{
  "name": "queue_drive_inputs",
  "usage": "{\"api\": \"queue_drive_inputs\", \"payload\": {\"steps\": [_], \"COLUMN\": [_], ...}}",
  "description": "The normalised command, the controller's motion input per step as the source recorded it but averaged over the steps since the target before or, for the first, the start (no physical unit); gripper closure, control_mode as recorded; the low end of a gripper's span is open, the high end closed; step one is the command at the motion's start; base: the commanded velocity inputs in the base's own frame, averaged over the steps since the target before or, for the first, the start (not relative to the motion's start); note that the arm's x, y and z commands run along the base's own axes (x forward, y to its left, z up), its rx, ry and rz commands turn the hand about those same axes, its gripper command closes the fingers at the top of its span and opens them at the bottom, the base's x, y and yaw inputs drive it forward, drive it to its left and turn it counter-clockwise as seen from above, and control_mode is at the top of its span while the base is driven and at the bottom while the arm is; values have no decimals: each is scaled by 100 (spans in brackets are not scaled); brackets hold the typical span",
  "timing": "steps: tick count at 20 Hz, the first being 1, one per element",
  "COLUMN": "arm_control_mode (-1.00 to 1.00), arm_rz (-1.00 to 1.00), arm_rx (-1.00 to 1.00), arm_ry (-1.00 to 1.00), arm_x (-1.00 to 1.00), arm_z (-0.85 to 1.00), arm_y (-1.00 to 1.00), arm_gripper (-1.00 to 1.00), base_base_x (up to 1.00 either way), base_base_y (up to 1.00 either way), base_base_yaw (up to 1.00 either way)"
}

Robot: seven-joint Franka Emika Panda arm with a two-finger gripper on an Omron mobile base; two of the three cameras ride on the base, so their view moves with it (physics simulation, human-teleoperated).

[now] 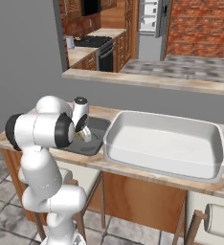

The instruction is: Place the cold items (carrot and squash) from the fridge in one tupperware on the dining counter. Place the warm items (hot dog and kebab skewer) in the stove area in another tupperware.

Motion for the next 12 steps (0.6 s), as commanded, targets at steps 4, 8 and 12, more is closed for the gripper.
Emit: {"api": "queue_drive_inputs", "payload": {"steps": [4, 8, 12], "arm_control_mode": [-100, -100, -100], "arm_rz": [0, -2, -2], "arm_rx": [0, 0, 0], "arm_ry": [-2, -1, -1], "arm_x": [16, 18, 15], "arm_z": [-10, -10, -6], "arm_y": [1, 13, 23], "arm_gripper": [100, 100, -100], "base_base_x": [0, 0, 0], "base_base_y": [0, 0, 0], "base_base_yaw": [0, 0, 0]}}
